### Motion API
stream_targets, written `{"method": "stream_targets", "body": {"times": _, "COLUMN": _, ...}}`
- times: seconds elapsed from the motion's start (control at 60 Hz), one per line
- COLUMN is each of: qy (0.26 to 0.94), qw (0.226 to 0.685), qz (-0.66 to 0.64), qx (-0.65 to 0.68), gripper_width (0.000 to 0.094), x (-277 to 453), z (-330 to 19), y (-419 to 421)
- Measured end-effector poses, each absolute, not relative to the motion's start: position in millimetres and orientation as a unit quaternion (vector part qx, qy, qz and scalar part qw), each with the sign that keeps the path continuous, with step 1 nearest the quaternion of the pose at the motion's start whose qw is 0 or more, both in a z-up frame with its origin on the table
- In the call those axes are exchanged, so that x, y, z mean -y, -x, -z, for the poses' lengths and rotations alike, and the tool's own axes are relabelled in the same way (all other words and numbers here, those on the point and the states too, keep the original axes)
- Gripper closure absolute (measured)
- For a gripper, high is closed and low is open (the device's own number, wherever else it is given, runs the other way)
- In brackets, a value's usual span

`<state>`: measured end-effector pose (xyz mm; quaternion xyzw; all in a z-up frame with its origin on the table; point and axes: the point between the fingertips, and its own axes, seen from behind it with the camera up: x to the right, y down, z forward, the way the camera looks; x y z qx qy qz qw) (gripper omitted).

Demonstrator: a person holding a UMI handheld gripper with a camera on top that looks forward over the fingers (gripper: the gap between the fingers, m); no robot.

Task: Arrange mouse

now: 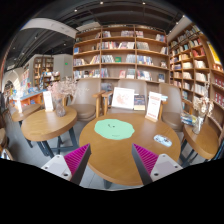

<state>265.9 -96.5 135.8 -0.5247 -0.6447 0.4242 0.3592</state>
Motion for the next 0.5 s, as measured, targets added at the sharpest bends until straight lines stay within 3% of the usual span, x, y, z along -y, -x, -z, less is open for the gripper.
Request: {"method": "stream_targets", "body": {"times": 0.5, "qy": 0.608, "qw": 0.423, "qz": -0.327, "qx": 0.587, "gripper_width": 0.0080, "x": -121.5, "z": -90.3, "y": -204.7}}
